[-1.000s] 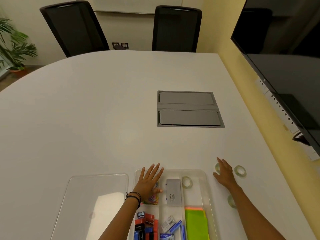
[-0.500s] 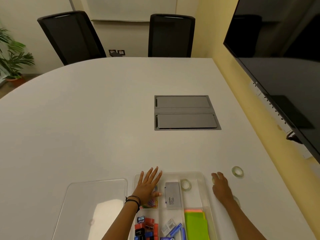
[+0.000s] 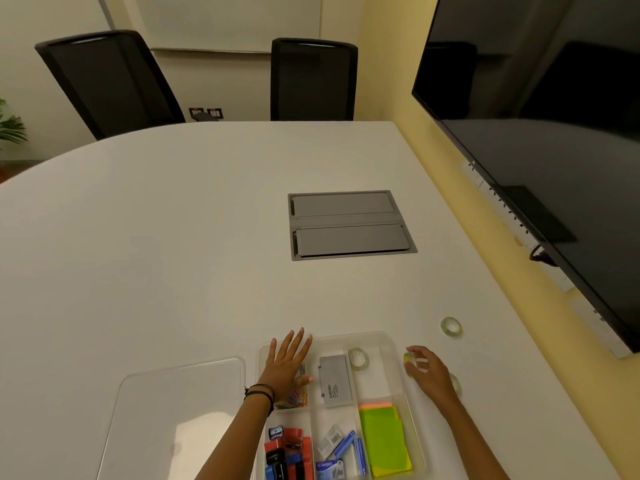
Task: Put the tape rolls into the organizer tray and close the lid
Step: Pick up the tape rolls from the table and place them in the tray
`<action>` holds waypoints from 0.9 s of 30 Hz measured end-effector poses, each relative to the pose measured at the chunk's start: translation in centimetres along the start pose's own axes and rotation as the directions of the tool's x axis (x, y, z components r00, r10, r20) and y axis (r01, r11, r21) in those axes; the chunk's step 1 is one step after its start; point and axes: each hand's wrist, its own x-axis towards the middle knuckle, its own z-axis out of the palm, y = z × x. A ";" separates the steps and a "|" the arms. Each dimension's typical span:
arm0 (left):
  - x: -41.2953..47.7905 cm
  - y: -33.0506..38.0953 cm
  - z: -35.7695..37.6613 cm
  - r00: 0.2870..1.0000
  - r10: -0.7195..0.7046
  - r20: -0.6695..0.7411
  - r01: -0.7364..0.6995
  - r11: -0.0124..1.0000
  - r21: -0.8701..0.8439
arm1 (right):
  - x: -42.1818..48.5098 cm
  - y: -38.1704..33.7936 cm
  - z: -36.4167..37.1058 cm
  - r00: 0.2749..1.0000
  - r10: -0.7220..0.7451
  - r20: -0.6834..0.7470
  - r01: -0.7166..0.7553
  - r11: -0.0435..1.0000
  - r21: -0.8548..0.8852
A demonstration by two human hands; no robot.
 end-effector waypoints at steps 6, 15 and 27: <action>0.0 0.0 -0.1 1.000 0.015 0.006 -0.015 0.999 0.029 | -1.3 -3.3 1.7 0.995 -0.102 0.021 0.097 0.979 0.180; -0.6 -0.6 -0.7 0.990 0.015 -0.140 -0.010 0.999 0.036 | -1.9 -2.6 5.1 0.942 -0.241 0.232 0.307 0.899 -0.313; -0.5 -0.3 -1.6 0.993 0.063 -0.096 -0.056 0.996 0.072 | -0.9 -2.7 6.2 0.910 -0.141 0.390 0.386 0.630 -0.673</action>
